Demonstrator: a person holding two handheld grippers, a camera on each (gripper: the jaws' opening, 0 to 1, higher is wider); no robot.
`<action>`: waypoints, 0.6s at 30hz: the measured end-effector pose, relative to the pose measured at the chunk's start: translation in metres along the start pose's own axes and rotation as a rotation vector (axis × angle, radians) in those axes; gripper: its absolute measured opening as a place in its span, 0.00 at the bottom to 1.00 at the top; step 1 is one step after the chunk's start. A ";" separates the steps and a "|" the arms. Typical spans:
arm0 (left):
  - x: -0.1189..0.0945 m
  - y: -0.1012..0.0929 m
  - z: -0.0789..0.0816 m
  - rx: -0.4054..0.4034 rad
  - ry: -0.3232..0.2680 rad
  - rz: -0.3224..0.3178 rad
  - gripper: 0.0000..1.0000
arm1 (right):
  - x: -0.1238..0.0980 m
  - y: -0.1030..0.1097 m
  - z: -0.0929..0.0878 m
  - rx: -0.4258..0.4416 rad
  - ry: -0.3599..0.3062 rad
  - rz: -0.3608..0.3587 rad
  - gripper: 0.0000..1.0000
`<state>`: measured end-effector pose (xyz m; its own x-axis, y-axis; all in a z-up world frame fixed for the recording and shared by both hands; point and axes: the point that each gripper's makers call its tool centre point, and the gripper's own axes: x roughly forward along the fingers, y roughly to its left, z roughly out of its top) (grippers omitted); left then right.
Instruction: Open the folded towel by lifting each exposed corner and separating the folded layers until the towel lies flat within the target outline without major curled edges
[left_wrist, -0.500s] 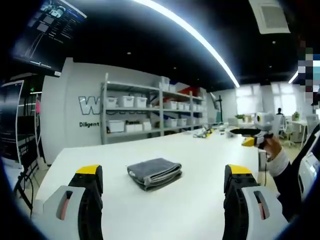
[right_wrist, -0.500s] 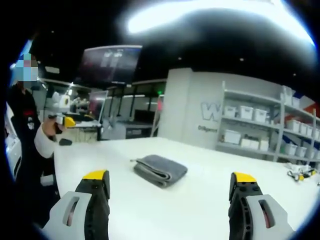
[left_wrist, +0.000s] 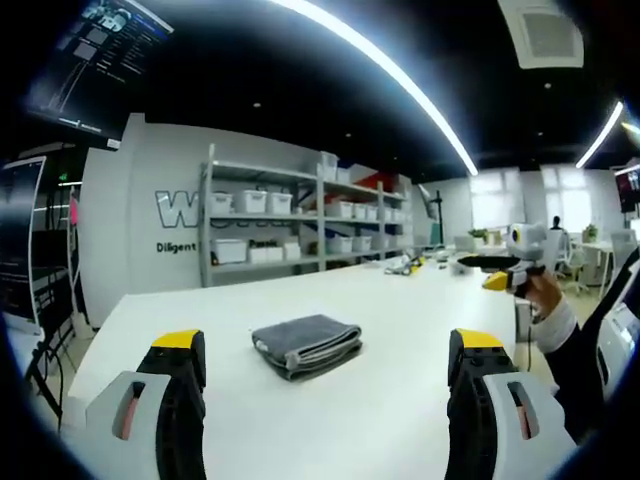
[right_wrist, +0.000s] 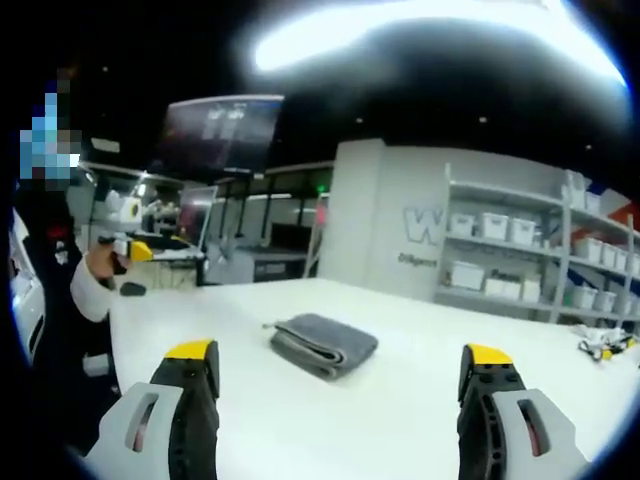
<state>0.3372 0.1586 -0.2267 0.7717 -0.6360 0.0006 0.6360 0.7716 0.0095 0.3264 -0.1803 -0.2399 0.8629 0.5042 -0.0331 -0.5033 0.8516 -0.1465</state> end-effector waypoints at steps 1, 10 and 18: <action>-0.001 0.001 0.001 -0.001 -0.002 0.001 1.00 | 0.002 0.001 0.000 0.000 0.000 0.002 0.99; -0.002 0.000 -0.001 -0.005 -0.002 -0.004 1.00 | 0.017 0.001 -0.004 -0.015 0.031 0.010 0.99; -0.002 0.000 -0.001 -0.006 0.002 -0.003 1.00 | 0.025 -0.001 -0.003 -0.011 0.026 0.015 0.99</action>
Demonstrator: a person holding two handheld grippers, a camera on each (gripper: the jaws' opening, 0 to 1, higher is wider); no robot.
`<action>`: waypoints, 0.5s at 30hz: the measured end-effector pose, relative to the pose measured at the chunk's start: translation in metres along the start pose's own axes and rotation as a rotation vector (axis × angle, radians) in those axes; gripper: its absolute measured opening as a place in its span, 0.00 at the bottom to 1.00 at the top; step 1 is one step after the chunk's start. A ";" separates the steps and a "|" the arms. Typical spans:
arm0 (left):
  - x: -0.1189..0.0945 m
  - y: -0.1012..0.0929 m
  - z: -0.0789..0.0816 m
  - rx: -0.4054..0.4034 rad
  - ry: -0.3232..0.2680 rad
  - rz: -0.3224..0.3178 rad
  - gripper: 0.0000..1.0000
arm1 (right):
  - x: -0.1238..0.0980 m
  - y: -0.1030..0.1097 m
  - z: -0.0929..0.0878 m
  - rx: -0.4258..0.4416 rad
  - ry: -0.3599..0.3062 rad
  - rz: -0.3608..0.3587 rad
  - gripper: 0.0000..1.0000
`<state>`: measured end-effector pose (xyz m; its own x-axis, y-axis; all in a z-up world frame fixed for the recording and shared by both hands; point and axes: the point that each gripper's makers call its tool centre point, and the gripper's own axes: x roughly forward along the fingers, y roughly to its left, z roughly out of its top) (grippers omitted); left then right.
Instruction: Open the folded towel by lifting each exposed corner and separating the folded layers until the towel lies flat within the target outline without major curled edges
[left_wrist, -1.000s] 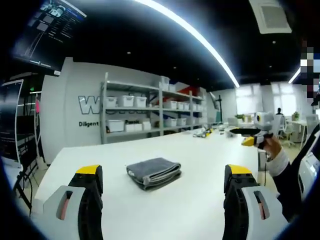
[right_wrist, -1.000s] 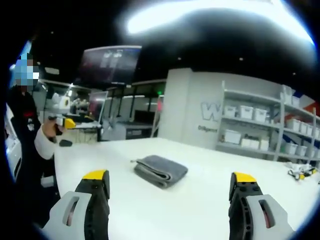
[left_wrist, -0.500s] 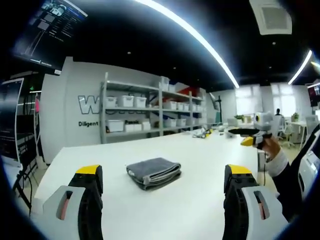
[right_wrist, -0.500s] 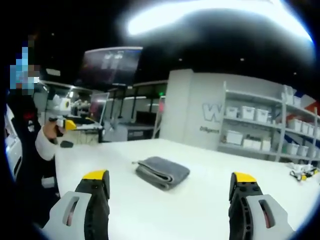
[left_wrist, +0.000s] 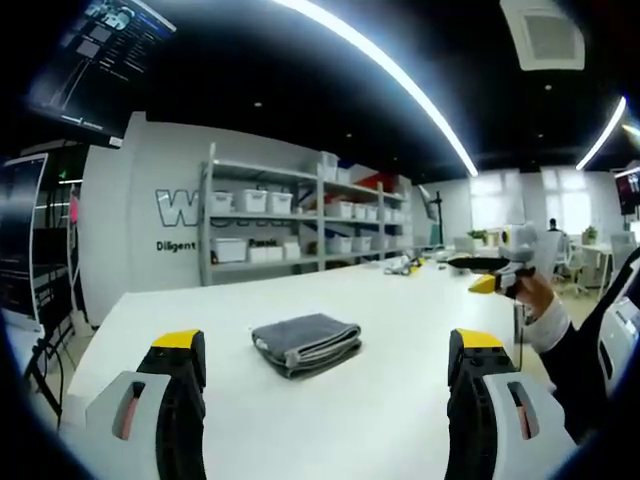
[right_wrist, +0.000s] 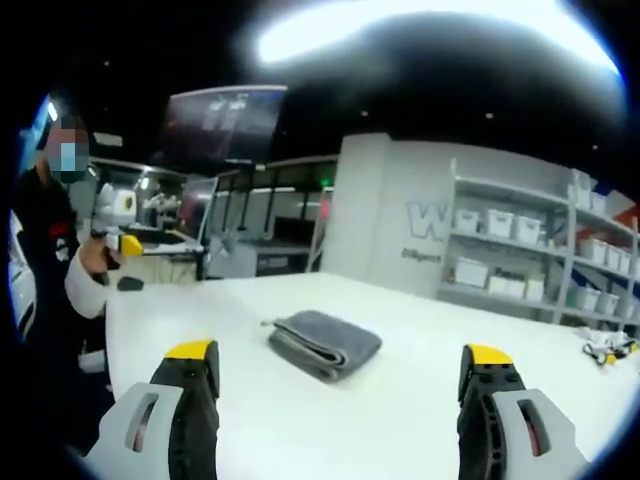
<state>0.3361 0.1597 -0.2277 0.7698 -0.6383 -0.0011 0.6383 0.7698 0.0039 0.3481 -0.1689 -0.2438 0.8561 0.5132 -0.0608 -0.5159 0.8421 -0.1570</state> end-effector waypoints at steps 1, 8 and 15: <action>0.000 0.000 0.000 0.001 -0.001 0.000 1.00 | 0.001 0.000 -0.001 0.000 0.002 0.001 0.99; 0.001 -0.002 0.000 0.004 0.001 -0.001 1.00 | 0.004 -0.004 -0.004 0.008 0.004 -0.001 0.99; 0.000 -0.003 0.001 0.005 -0.003 0.000 1.00 | 0.007 -0.009 -0.003 0.013 -0.004 -0.006 0.99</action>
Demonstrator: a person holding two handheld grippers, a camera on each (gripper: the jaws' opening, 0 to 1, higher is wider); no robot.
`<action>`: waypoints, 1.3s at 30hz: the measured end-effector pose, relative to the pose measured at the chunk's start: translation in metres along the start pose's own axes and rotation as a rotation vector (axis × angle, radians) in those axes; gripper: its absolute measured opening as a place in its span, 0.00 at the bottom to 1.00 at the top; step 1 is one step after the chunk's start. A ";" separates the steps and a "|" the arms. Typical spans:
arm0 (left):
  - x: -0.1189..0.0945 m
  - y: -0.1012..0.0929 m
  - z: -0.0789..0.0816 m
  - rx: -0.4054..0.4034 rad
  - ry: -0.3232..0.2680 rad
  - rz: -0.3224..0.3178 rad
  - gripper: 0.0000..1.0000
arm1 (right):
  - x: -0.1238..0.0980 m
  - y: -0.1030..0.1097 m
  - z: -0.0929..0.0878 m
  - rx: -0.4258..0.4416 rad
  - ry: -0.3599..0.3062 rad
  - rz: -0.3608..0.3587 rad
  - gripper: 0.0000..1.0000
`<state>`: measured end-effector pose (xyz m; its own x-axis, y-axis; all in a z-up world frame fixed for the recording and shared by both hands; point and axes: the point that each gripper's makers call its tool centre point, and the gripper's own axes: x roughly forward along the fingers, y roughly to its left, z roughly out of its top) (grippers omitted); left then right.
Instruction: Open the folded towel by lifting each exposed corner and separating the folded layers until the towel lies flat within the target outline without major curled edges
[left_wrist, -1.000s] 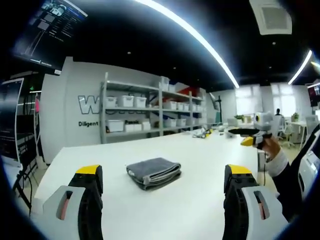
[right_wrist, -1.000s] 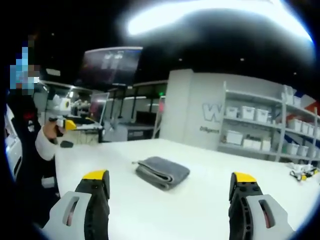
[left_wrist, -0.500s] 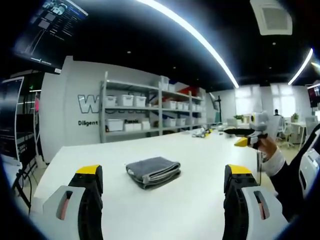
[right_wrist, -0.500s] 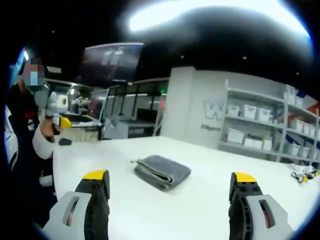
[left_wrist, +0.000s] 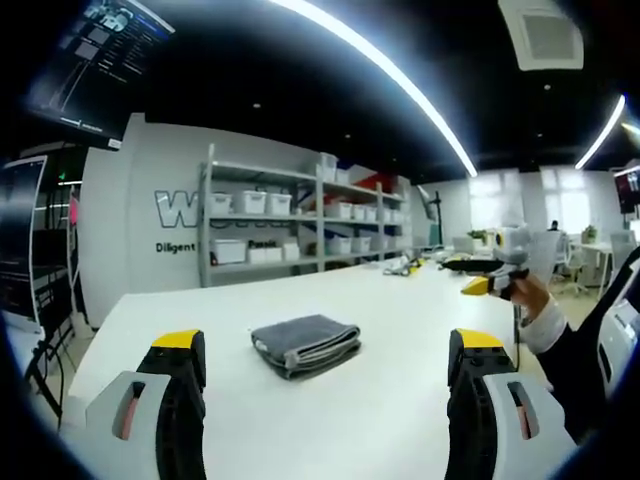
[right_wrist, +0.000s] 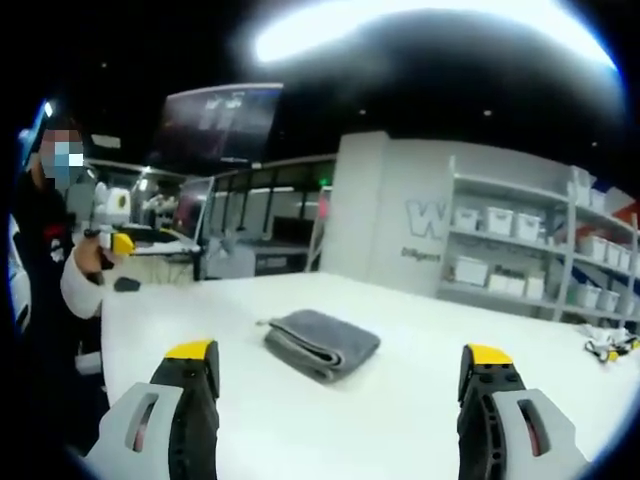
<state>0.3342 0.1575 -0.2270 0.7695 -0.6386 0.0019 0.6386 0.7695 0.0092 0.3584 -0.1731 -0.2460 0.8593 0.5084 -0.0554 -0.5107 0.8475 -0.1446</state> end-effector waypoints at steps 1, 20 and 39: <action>0.000 0.000 0.000 0.000 0.001 0.000 1.00 | 0.000 0.000 0.000 0.001 -0.002 0.000 0.99; 0.001 -0.004 -0.001 0.003 0.001 -0.004 1.00 | 0.022 0.005 0.002 -0.017 -0.003 0.022 0.99; -0.002 0.001 0.003 0.009 -0.008 0.006 1.00 | 0.049 0.007 -0.008 -0.047 0.040 0.044 0.99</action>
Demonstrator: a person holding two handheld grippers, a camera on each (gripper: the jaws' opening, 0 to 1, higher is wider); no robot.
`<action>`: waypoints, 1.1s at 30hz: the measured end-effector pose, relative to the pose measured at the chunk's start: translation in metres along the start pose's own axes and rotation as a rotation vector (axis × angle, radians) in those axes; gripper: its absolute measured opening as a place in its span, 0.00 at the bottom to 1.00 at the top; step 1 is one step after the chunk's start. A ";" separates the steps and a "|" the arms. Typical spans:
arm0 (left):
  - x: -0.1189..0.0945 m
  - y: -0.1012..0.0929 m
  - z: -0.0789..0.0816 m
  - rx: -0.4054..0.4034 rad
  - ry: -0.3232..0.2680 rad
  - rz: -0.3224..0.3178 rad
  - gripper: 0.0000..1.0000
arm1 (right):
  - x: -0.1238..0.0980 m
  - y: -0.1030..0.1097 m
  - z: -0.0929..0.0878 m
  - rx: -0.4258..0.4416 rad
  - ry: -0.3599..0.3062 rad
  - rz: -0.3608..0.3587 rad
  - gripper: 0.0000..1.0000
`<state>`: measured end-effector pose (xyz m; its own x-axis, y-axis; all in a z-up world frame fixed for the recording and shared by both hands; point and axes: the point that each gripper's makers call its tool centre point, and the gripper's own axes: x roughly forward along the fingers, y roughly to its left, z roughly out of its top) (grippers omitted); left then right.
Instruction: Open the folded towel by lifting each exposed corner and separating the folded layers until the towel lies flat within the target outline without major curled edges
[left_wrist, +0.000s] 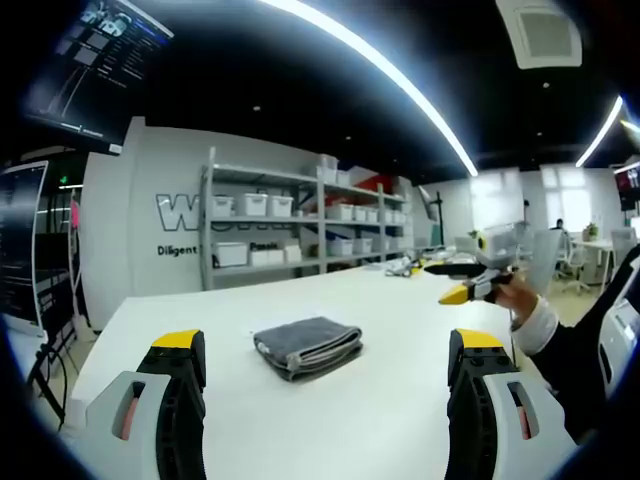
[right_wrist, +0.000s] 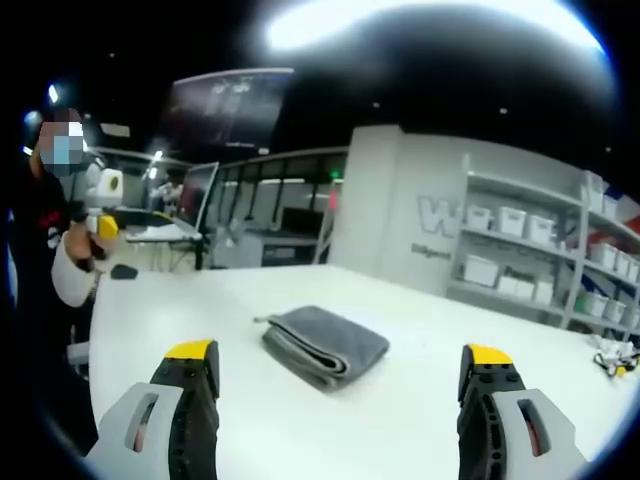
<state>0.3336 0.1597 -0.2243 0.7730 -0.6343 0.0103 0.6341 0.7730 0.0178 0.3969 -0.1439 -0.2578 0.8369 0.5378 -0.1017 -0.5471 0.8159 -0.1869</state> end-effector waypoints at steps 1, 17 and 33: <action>0.000 0.000 0.000 -0.001 0.000 0.000 1.00 | 0.003 -0.001 -0.002 -0.003 0.007 0.001 0.99; -0.001 0.003 0.001 0.000 0.001 0.004 1.00 | 0.029 -0.007 -0.019 -0.018 0.055 0.014 0.98; -0.003 0.004 0.002 0.002 -0.001 0.007 1.00 | 0.051 -0.013 -0.032 -0.013 0.076 0.022 0.94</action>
<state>0.3341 0.1644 -0.2226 0.7775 -0.6288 0.0119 0.6285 0.7776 0.0195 0.4475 -0.1340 -0.2913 0.8241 0.5372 -0.1798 -0.5651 0.8012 -0.1969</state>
